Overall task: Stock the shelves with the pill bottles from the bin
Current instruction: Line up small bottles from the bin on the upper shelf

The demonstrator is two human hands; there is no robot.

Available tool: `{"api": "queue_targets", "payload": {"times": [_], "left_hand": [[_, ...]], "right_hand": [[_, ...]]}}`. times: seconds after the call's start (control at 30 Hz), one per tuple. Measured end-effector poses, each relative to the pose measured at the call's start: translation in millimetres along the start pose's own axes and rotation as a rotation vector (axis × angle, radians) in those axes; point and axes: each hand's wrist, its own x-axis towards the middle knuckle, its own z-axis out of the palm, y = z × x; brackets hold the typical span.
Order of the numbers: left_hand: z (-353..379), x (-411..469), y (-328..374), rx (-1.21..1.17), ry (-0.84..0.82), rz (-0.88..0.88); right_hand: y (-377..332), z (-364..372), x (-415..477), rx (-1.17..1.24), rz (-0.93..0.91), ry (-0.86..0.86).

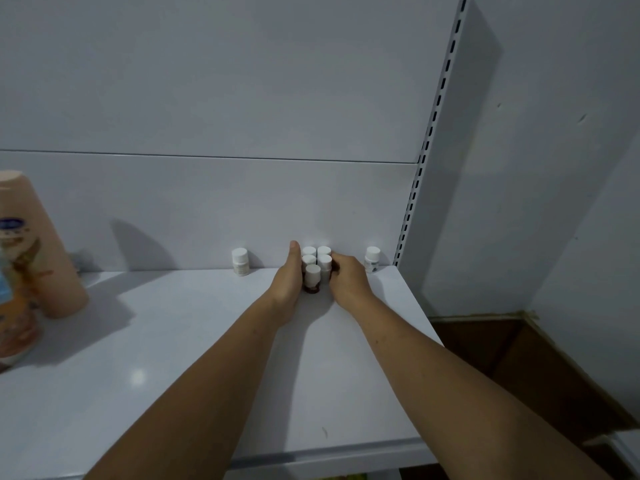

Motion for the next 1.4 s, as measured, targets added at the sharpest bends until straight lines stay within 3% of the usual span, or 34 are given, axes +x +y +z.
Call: {"api": "queue_targets", "payload": {"times": [0.37,0.6,0.67,0.73,0.87,0.93,1.03,1.17,1.4], "left_hand": [[-1,-13,13,0.07,-0.01,-0.027],[4,-30,35,0.066,0.003,-0.034],[6,-51,44,0.183,0.099,-0.004],[10,-83,53,0.456,0.181,0.108],[29,-172,65,0.914,0.125,0.487],[37,-209,63,1.085,0.115,0.575],[46,-258,53,1.23,0.122,0.523],[51,-335,23,1.229,0.1,0.497],[50,-402,-61,1.189,0.055,0.359]], "right_hand": [[-23,-35,-42,-0.122,0.07,0.003],[-25,-70,-106,-0.1,-0.002,0.003],[-18,-79,-119,-0.08,0.004,-0.034],[-23,-91,-139,-0.027,0.014,-0.069],[-45,-115,-176,-0.139,-0.052,-0.137],[-57,-123,-198,-0.267,-0.105,-0.169],[-63,-135,-233,-0.374,-0.173,-0.179],[-43,-143,-301,-0.254,-0.268,-0.104],[47,-126,-400,-0.196,-0.137,-0.154]]}}
